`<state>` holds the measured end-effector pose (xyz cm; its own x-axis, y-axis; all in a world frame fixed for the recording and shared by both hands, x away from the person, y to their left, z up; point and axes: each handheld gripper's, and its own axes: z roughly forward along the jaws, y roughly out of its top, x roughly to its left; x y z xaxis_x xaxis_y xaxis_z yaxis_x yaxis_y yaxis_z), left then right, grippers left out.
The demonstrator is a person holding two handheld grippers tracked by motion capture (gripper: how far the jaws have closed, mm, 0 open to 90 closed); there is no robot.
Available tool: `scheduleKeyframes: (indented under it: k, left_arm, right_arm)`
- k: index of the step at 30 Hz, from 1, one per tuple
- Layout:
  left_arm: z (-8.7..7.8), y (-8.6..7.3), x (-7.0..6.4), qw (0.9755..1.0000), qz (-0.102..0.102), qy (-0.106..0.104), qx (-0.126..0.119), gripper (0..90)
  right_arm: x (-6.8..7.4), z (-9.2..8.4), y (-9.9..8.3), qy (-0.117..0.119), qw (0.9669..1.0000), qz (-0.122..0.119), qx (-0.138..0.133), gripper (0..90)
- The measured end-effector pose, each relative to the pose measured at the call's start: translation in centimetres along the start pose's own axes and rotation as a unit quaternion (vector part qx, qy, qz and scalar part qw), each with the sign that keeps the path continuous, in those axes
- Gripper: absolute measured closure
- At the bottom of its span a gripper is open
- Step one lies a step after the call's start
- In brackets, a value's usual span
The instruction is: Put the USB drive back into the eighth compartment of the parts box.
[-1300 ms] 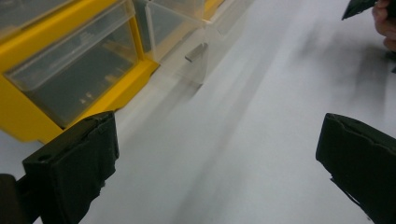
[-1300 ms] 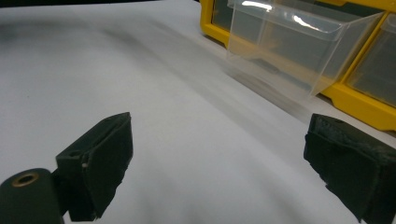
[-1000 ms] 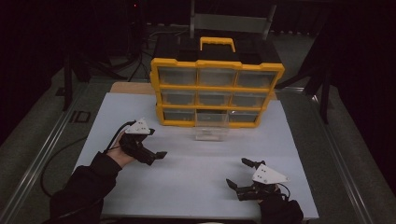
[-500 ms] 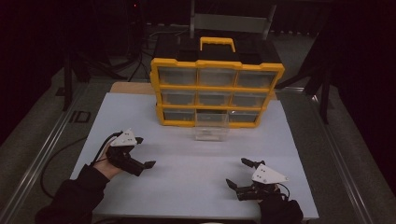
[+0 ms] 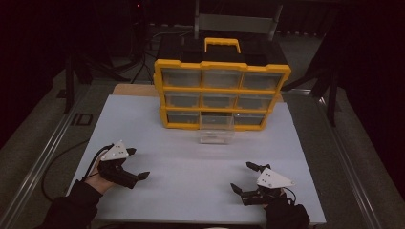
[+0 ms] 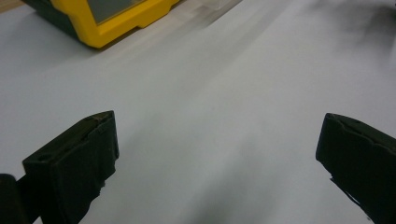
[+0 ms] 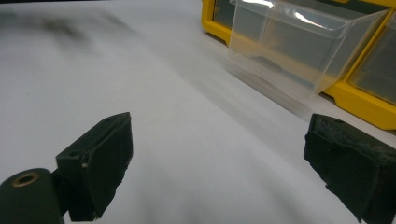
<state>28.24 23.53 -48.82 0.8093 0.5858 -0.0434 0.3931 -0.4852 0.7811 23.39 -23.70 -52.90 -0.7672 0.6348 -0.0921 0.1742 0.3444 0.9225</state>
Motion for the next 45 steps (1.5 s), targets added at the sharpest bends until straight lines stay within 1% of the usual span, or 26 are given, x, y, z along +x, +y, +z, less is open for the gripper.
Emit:
scheduleKeyframes:
  k: [2, 6, 10, 11, 12, 13, 16, 17, 20, 22, 23, 24, 27, 30, 34, 42, 45]
  left_arm:
    - [-0.1, -0.4, 0.0, 1.0, -0.005, 0.001, -0.004, 0.6]
    - [-0.2, -1.3, -0.2, 0.9999, -0.008, 0.007, -0.008, 0.6]
    - [-0.4, -2.1, -0.3, 0.9998, -0.012, 0.01, -0.008, 0.6]
    - [-0.4, -2.1, -0.3, 0.9998, -0.012, 0.01, -0.008, 0.5]
    - [-0.5, -2.5, -0.3, 0.9998, -0.014, 0.014, -0.008, 0.6]
    - [-0.6, -2.7, -0.4, 0.9997, -0.017, 0.014, -0.01, 0.6]
    - [-0.8, -3.2, -0.5, 0.9996, -0.015, 0.021, -0.01, 0.6]
    - [-0.9, -3.3, -0.5, 0.9995, -0.017, 0.022, -0.011, 0.6]
    - [-0.9, -4.0, -0.8, 0.9994, -0.023, 0.021, -0.016, 0.6]
    - [-0.9, -4.0, -0.8, 0.9994, -0.023, 0.021, -0.016, 0.6]
    - [-0.7, -4.6, -0.9, 0.9994, -0.024, 0.023, -0.011, 0.6]
    - [-0.7, -4.8, -0.9, 0.9993, -0.027, 0.022, -0.011, 0.6]
    - [-0.9, -5.1, -1.1, 0.9992, -0.029, 0.023, -0.016, 0.6]
    - [-1.0, -5.5, -1.2, 0.9987, -0.034, 0.03, -0.022, 0.6]
    - [-0.9, -5.9, -1.4, 0.9977, -0.038, 0.045, -0.034, 0.6]
    - [-0.7, -6.1, -1.7, 0.9981, -0.029, 0.046, -0.031, 0.6]
    - [-0.7, -6.2, -1.6, 0.998, -0.029, 0.044, -0.034, 0.6]
  right_arm:
    - [-0.1, 0.0, 0.0, 0.001, 1.0, 0.001, -0.001, 8.2]
    - [0.0, 0.0, 0.0, 0.0, 1.0, 0.001, 0.002, 8.2]
    - [0.1, 0.0, 0.0, 0.001, 1.0, 0.002, 0.0, 8.2]
    - [0.0, 0.1, 0.0, 0.0, 1.0, 0.0, 0.002, 8.2]
    - [0.0, 0.1, 0.0, 0.001, 1.0, 0.002, 0.002, 8.2]
    - [0.0, 0.1, 0.0, 0.001, 1.0, 0.002, 0.002, 8.2]
    - [0.0, 0.1, 0.0, 0.001, 1.0, -0.001, 0.002, 8.2]
    - [0.0, 0.1, 0.0, 0.001, 1.0, -0.001, 0.004, 8.2]
    - [0.1, 0.1, 0.0, 0.001, 1.0, 0.001, 0.002, 8.2]
    - [0.1, 0.1, 0.0, 0.002, 1.0, 0.0, 0.002, 8.2]
    - [0.0, 0.2, 0.0, 0.002, 1.0, 0.0, 0.005, 8.2]
    - [0.1, 0.1, 0.0, 0.002, 1.0, 0.001, 0.004, 8.2]
    - [0.1, 0.1, 0.0, 0.001, 1.0, -0.002, 0.005, 8.2]
    - [0.0, 0.1, 0.0, 0.002, 1.0, 0.0, 0.004, 8.2]
    - [0.1, 0.2, 0.0, 0.001, 1.0, -0.004, 0.006, 8.2]
    - [0.1, 0.1, 0.0, 0.002, 1.0, -0.004, 0.005, 8.3]
    - [0.1, 0.2, 0.0, 0.003, 0.9999, -0.006, 0.008, 8.3]
